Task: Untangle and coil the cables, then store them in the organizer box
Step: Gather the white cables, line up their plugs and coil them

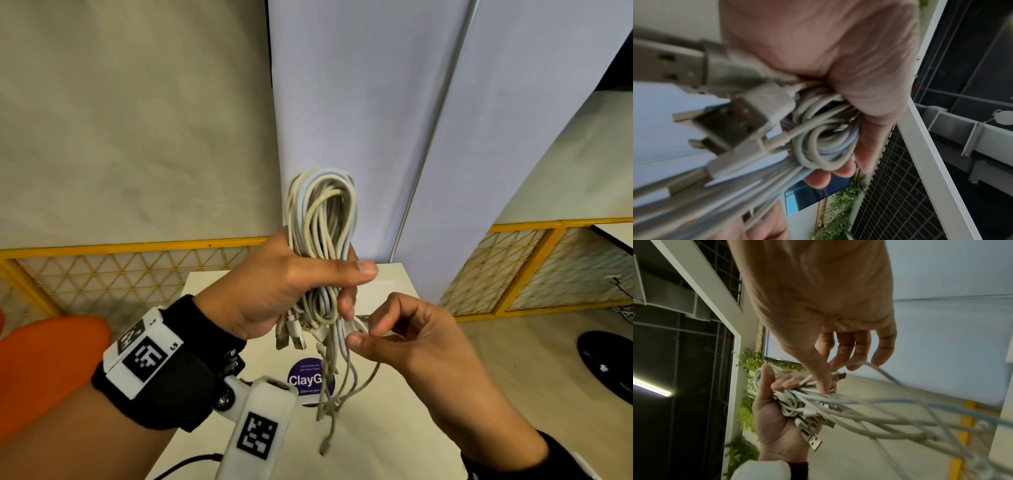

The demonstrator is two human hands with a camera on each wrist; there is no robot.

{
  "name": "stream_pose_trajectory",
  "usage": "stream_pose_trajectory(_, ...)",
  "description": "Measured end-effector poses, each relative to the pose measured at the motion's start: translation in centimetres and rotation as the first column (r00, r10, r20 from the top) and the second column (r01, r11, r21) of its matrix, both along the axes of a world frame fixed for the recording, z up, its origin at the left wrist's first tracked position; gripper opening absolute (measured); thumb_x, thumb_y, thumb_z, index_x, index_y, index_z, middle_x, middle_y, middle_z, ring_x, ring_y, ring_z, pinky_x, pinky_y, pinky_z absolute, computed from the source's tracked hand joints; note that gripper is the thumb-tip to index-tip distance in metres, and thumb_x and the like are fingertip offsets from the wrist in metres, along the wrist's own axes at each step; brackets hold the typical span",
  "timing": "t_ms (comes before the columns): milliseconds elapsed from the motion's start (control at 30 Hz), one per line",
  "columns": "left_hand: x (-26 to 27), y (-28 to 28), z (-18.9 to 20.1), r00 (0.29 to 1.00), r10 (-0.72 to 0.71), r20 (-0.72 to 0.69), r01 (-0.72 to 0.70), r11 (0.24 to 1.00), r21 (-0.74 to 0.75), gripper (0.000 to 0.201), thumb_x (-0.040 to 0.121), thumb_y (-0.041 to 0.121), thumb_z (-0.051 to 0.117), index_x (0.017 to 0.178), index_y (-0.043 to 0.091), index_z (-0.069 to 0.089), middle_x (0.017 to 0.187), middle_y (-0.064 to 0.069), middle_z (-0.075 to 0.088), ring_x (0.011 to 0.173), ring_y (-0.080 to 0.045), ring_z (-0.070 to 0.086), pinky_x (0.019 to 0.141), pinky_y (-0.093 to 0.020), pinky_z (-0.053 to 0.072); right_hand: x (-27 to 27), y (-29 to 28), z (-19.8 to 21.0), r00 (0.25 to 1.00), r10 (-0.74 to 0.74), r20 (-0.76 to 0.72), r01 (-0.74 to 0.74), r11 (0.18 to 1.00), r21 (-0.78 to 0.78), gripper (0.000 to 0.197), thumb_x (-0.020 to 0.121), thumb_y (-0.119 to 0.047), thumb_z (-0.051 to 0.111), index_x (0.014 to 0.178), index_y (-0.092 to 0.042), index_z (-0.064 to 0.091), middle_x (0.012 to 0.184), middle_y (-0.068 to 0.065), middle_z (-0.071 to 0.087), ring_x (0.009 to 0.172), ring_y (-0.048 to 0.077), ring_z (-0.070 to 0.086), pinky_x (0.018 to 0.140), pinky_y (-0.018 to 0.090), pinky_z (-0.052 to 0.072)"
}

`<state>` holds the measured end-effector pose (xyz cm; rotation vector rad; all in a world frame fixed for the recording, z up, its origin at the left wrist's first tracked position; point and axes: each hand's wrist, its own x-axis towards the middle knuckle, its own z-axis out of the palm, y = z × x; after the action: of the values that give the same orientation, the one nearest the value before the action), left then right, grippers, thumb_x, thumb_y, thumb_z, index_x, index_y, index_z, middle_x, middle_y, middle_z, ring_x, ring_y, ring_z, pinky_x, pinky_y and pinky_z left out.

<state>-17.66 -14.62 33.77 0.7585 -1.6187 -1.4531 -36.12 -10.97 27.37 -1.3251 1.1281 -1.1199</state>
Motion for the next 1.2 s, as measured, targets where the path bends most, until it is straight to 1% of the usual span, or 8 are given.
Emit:
stream_pose_trajectory(300,-1.0,0.0,0.0,0.980,0.194,-0.034,-0.194,0.981,-0.002,0.018,0.082,0.022,0.075,0.071,0.012,0.066,0.062,-0.013,0.063,0.068,-0.033,0.063,0.066,-0.035,0.054,1.4,0.9,1.0,0.998,-0.042,-0.051,0.040,0.999,-0.030,0.016,0.087,-0.007,0.072,0.090,-0.017,0.059,0.062,0.008,0.064,0.054,0.024,0.059,0.054,0.027,0.050)
stream_pose_trajectory(400,-1.2,0.0,-0.2,0.957,0.277,-0.089,-0.271,0.960,0.075,0.022,0.079,0.029,0.075,0.070,0.011,0.066,0.064,-0.013,0.064,0.072,-0.034,0.063,0.065,-0.035,0.053,1.6,1.2,0.9,0.956,-0.067,-0.285,0.024,0.988,-0.152,0.023,0.080,-0.018,0.074,0.093,-0.028,0.058,0.081,-0.005,0.057,0.070,0.013,0.056,0.061,0.024,0.048)
stream_pose_trajectory(533,-1.5,-0.1,0.0,0.939,0.294,-0.177,-0.250,0.940,0.233,0.027,0.077,0.034,0.071,0.070,0.009,0.062,0.064,-0.010,0.062,0.071,-0.027,0.068,0.063,-0.035,0.055,2.4,0.6,0.0,0.799,-0.143,-0.585,0.000,0.971,-0.237,0.032,0.079,-0.044,0.073,0.104,-0.037,0.055,0.103,-0.018,0.049,0.099,0.000,0.050,0.080,0.019,0.044)
stream_pose_trajectory(633,-1.8,0.0,0.0,0.935,0.284,-0.212,-0.211,0.928,0.308,0.028,0.076,0.035,0.069,0.075,0.009,0.059,0.066,-0.009,0.062,0.072,-0.026,0.070,0.060,-0.032,0.055,3.1,-0.2,-1.3,0.867,-0.136,-0.478,0.015,0.968,-0.249,0.014,0.091,-0.039,0.061,0.093,-0.025,0.065,0.089,-0.007,0.060,0.082,0.010,0.058,0.073,0.034,0.052)
stream_pose_trajectory(733,-1.2,-0.1,-0.1,0.931,0.314,-0.184,-0.253,0.922,0.293,0.028,0.076,0.036,0.070,0.073,0.010,0.061,0.065,-0.010,0.062,0.068,-0.026,0.068,0.063,-0.034,0.055,2.4,-0.6,-1.6,0.945,0.007,-0.326,-0.050,0.991,-0.123,0.025,0.098,-0.032,0.055,0.084,-0.019,0.071,0.081,-0.004,0.071,0.075,0.007,0.065,0.066,0.020,0.051)
stream_pose_trajectory(933,0.7,-0.2,-0.1,0.929,0.337,-0.155,-0.277,0.907,0.318,0.026,0.077,0.033,0.071,0.071,0.010,0.060,0.061,-0.009,0.058,0.058,-0.025,0.063,0.049,-0.026,0.050,-1.6,-1.3,-3.2,0.878,0.374,-0.300,-0.385,0.923,0.024,0.030,0.101,-0.032,0.049,0.088,-0.010,0.065,0.072,0.007,0.070,0.071,0.017,0.064,0.071,0.027,0.049)
stream_pose_trajectory(1100,1.0,-0.1,-0.9,0.939,0.329,-0.099,-0.292,0.915,0.277,0.026,0.079,0.030,0.072,0.073,0.009,0.060,0.060,-0.011,0.058,0.058,-0.027,0.061,0.054,-0.028,0.050,-4.4,-1.5,-6.0,0.840,0.426,-0.337,-0.406,0.904,0.130,0.022,0.103,-0.026,0.048,0.090,-0.022,0.066,0.078,0.008,0.069,0.070,0.016,0.060,0.065,0.030,0.047)
stream_pose_trajectory(1200,1.3,-0.1,-1.2,0.948,0.316,-0.051,-0.294,0.923,0.246,0.024,0.078,0.028,0.074,0.070,0.009,0.062,0.060,-0.011,0.058,0.059,-0.028,0.060,0.059,-0.030,0.051,-6.0,-1.1,-7.1,0.922,0.258,-0.290,-0.243,0.966,0.087,0.017,0.097,-0.026,0.057,0.094,-0.027,0.075,0.088,0.006,0.069,0.071,0.019,0.060,0.056,0.030,0.044)
